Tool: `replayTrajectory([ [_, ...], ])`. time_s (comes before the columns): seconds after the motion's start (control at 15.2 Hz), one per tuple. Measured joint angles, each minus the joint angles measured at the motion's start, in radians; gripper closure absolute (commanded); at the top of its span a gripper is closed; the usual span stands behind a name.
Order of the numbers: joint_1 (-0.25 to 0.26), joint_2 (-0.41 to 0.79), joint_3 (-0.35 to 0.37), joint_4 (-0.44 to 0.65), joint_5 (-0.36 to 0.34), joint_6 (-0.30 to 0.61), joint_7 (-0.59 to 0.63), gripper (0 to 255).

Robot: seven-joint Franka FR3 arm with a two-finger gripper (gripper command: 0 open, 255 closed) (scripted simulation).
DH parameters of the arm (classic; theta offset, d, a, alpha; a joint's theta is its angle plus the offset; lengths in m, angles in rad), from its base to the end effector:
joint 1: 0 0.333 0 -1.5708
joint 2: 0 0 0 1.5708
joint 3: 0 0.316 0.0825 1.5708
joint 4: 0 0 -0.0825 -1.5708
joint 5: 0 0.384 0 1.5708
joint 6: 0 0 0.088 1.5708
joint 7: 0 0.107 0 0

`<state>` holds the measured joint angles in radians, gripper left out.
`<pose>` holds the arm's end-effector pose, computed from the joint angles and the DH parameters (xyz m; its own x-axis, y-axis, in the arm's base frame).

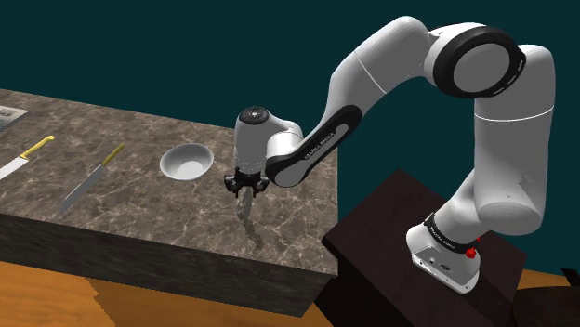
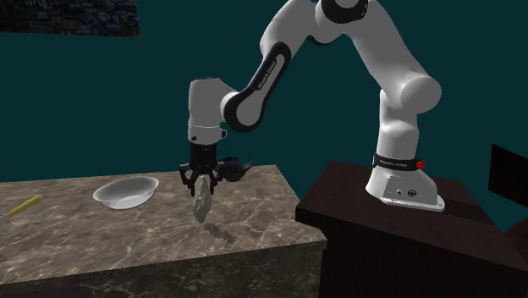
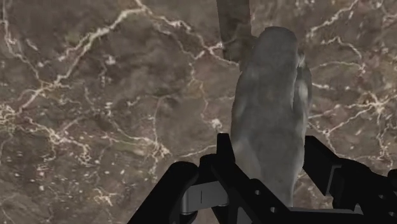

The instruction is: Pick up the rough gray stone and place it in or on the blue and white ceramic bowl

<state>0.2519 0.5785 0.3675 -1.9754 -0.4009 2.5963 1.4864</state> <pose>0.5048 0.3604 0.1981 0.8248 -0.5633 0.0493 -0.5575 -0.8247 -0.0952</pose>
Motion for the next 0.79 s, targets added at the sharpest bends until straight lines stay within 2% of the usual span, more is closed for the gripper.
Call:
replayTrajectory([
  [0.79, -0.045, -0.121, 0.063, -0.006, 0.078, -0.111, -0.053, 255],
])
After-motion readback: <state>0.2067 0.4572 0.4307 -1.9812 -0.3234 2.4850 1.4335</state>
